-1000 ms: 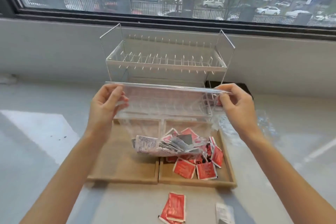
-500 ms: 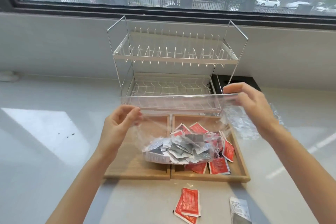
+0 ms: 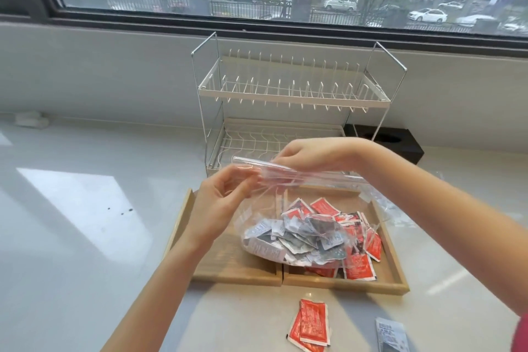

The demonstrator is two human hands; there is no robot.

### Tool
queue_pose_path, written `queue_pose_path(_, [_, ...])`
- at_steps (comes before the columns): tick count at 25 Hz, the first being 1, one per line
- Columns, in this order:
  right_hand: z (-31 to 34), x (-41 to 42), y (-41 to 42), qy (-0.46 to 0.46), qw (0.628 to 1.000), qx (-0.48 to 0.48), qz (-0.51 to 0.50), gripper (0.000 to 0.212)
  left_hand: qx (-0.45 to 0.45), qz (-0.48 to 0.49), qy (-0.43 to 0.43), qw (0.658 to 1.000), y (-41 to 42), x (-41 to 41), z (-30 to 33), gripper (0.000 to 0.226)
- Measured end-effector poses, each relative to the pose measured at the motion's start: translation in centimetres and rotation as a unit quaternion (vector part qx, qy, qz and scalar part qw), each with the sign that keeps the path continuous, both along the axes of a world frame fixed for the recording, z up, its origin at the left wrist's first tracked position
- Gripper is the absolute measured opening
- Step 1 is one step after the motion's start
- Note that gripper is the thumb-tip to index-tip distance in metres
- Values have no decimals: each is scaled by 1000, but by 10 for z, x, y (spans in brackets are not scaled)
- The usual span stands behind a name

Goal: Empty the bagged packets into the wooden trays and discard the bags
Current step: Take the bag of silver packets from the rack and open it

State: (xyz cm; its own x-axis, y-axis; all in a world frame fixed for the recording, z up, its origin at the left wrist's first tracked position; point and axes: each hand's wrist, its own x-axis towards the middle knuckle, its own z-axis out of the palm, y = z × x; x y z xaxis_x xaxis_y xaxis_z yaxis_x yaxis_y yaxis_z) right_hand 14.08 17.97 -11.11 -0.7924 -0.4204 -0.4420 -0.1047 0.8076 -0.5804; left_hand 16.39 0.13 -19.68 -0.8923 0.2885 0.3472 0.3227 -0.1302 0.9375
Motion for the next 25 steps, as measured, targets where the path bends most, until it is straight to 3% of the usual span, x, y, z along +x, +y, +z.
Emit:
queue_pose_path(3, [-8,5,-4,-88,993,-77,-6,28,-16,18,5,1000,-3,2,-1,11])
queue_pose_path(8, [-13,8,-2,-127,982,-137,-27,26,-38,2,13,999,-2,3,-1,16])
queue_pose_path(13, [-12,9,7,-25,988,-144,-52,13,-43,-11,-3,999,0,1,0,25])
queue_pose_path(19, [3,8,18,56,949,-284,-125,3,-41,18,-20,999,-2,-1,-3,11])
queue_pose_path(22, [-1,10,25,63,957,-253,-129,17,-44,21,-6,999,-2,-2,-1,15])
queue_pose_path(25, [-7,18,35,-18,987,-124,-101,36,-57,19,4,998,-2,-2,1,18])
